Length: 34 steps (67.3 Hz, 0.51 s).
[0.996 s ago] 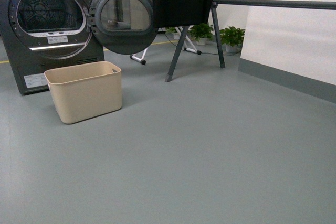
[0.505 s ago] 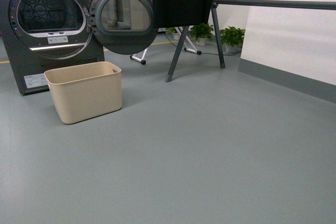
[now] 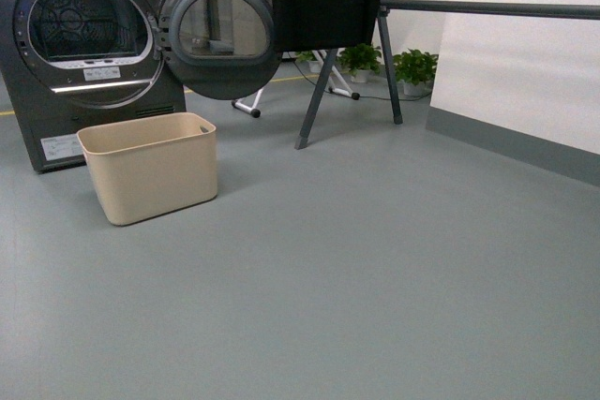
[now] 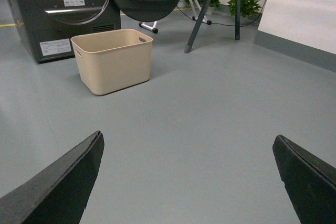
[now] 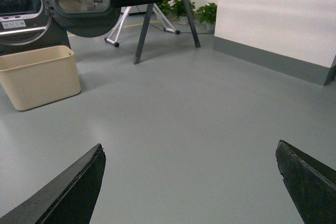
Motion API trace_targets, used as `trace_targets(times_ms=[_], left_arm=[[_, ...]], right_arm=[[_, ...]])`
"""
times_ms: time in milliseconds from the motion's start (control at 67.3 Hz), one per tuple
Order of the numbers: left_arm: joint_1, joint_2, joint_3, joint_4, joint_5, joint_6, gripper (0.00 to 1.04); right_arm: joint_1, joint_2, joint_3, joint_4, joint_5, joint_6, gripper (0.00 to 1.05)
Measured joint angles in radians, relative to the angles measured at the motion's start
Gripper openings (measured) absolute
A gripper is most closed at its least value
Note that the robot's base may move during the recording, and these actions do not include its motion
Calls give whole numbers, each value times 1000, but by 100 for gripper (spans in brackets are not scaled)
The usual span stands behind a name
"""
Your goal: Move hamper under clothes hanger
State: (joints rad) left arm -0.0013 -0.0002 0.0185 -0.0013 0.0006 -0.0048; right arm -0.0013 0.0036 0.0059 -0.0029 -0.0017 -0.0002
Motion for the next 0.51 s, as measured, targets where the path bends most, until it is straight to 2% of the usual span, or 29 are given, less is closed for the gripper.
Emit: trace_targets(times_ms=[505], left_arm=[[0, 2, 0, 0, 0, 1, 98]], right_arm=[[1, 0, 0, 0, 1, 0, 97]])
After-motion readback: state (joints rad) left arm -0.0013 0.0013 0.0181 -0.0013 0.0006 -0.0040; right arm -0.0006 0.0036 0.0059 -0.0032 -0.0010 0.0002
